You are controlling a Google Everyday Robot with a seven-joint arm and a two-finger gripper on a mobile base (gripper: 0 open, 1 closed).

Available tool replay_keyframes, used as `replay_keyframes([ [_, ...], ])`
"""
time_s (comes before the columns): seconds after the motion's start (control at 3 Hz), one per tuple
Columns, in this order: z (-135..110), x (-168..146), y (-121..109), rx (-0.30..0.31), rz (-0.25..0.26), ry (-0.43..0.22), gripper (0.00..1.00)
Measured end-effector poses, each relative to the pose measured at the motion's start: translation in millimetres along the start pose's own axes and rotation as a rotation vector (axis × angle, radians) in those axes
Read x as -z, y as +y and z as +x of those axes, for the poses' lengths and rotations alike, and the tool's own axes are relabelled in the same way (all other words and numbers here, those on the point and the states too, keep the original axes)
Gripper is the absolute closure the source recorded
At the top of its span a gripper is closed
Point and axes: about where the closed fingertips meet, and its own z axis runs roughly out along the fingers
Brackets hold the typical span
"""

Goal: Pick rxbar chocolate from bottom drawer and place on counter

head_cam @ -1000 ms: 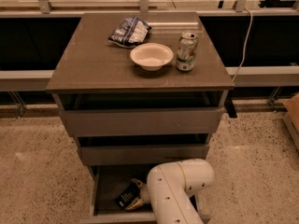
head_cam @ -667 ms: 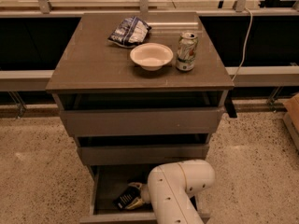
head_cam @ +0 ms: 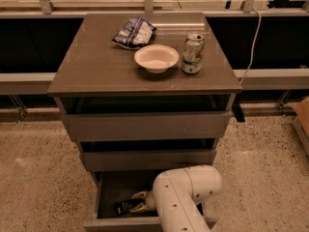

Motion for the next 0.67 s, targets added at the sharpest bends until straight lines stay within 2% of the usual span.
replay_keyframes([
  [0.33,-22,-1,-1,0.033,-0.016,-0.071,1.00],
  [0.67,-49,-1,-1,0.068,-0.037,-0.151,1.00],
])
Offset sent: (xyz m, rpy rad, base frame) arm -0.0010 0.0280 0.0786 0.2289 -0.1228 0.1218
